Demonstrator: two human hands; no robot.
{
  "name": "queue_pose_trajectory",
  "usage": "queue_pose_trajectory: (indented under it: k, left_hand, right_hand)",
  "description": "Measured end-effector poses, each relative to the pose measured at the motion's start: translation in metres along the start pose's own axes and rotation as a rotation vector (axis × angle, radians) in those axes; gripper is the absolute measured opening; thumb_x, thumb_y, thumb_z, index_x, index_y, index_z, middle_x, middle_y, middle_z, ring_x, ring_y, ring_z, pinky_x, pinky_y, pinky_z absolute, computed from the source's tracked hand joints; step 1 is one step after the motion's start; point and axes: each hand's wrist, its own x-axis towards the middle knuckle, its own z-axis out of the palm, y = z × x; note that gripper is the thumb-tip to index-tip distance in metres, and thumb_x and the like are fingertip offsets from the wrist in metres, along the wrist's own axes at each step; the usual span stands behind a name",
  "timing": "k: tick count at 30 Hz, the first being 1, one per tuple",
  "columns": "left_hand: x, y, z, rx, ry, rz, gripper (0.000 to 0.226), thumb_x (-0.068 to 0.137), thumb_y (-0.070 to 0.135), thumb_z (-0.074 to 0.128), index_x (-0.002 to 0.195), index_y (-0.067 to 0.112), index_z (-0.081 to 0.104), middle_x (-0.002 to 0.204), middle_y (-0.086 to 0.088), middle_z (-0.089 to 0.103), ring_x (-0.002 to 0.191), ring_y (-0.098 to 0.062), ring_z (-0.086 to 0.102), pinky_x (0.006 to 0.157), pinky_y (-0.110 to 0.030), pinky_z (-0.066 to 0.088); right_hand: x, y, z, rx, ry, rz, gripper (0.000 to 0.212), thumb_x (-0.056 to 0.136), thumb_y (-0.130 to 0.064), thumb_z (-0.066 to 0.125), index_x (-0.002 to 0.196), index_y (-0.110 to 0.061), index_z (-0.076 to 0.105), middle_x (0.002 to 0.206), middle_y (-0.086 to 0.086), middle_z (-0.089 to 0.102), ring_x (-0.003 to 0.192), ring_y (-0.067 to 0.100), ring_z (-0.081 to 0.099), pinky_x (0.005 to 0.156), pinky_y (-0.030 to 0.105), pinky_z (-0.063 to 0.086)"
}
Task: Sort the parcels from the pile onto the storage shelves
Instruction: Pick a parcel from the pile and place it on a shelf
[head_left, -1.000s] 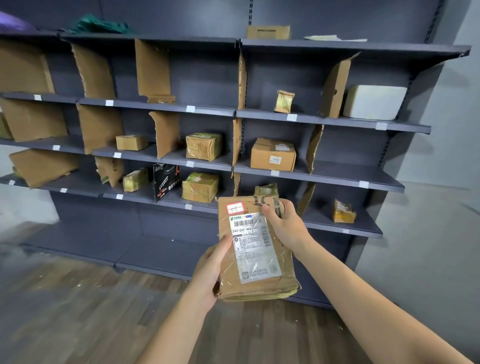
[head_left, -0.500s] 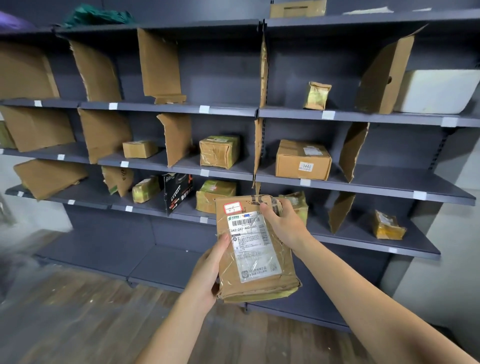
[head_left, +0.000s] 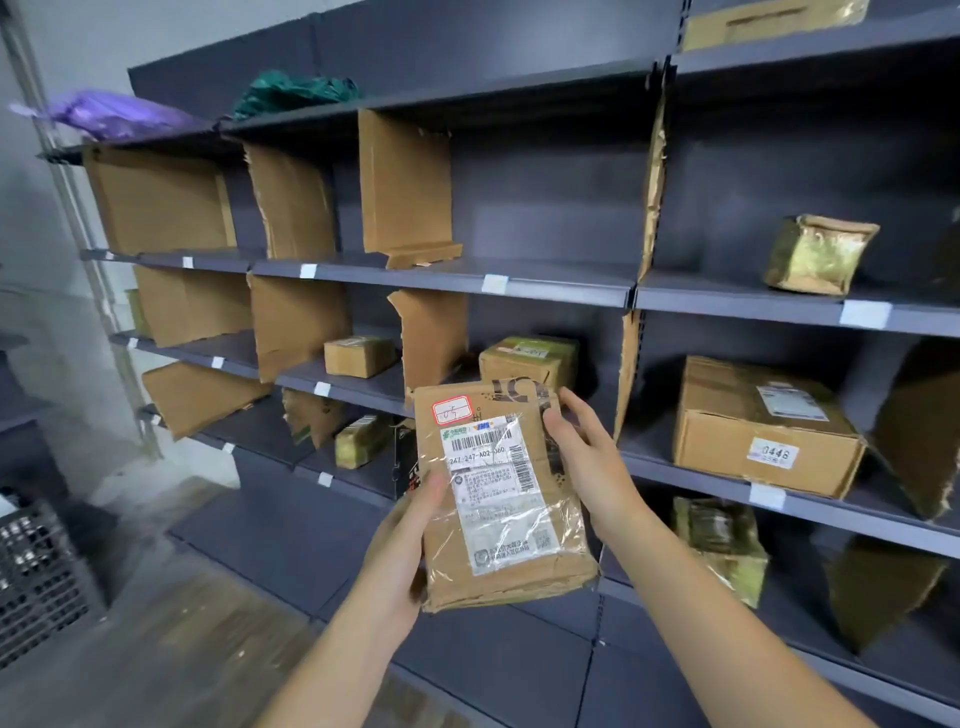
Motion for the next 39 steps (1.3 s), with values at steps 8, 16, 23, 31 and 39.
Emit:
queue_pose_trajectory:
  k: [8, 16, 23, 31, 39]
  left_hand:
    - [0.04, 0.025, -0.043, -0.079, 0.069, 0.026, 0.056, 0.078, 0.062, 0.063, 0.123, 0.03, 0.067, 0.118, -0.003, 0.072, 0.107, -0.027, 0.069, 0.097, -0.052, 0.051]
    - [0.074, 0.053, -0.125, -0.165, 0.07, 0.028, 0.048, 0.086, 0.056, 0.058, 0.123, 0.026, 0.068, 0.118, -0.005, 0.072, 0.108, -0.027, 0.069, 0.097, -0.052, 0.05]
    - [0.11, 0.105, -0.253, -0.106, 0.009, 0.04, 0.052, 0.085, 0.058, 0.06, 0.127, 0.028, 0.063, 0.121, -0.003, 0.071, 0.111, -0.027, 0.068, 0.099, -0.055, 0.049]
    - [0.123, 0.184, -0.395, 0.038, 0.074, 0.189, 0.047, 0.087, 0.059, 0.057, 0.131, 0.04, 0.054, 0.119, 0.011, 0.071, 0.108, -0.014, 0.068, 0.098, -0.051, 0.051]
    - [0.135, 0.22, -0.502, 0.16, 0.176, 0.323, 0.033, 0.095, 0.04, 0.056, 0.127, 0.041, 0.055, 0.11, 0.027, 0.069, 0.09, 0.017, 0.063, 0.062, -0.006, 0.046]
  right_hand:
    - [0.057, 0.024, 0.047, 0.056, -0.242, 0.042, 0.051, 0.088, -0.063, 0.053, 0.137, -0.054, 0.043, 0.113, -0.04, 0.058, 0.101, -0.015, 0.055, 0.102, 0.028, 0.036]
    - [0.099, 0.028, 0.134, 0.027, -0.328, 0.056, 0.054, 0.078, -0.064, 0.057, 0.13, -0.051, 0.05, 0.127, -0.025, 0.062, 0.117, -0.001, 0.057, 0.102, 0.031, 0.041]
    - [0.132, 0.03, 0.266, 0.073, -0.231, -0.004, 0.067, 0.074, -0.063, 0.061, 0.135, -0.037, 0.053, 0.12, -0.015, 0.07, 0.112, 0.006, 0.065, 0.102, 0.036, 0.046]
    - [0.165, 0.019, 0.433, 0.105, -0.177, -0.065, 0.058, 0.088, -0.057, 0.057, 0.136, -0.024, 0.053, 0.126, -0.007, 0.066, 0.115, 0.01, 0.064, 0.105, 0.04, 0.046]
    - [0.212, 0.031, 0.558, 0.204, -0.203, -0.046, 0.072, 0.077, -0.066, 0.066, 0.136, -0.026, 0.055, 0.129, -0.001, 0.066, 0.119, 0.02, 0.063, 0.102, 0.047, 0.048]
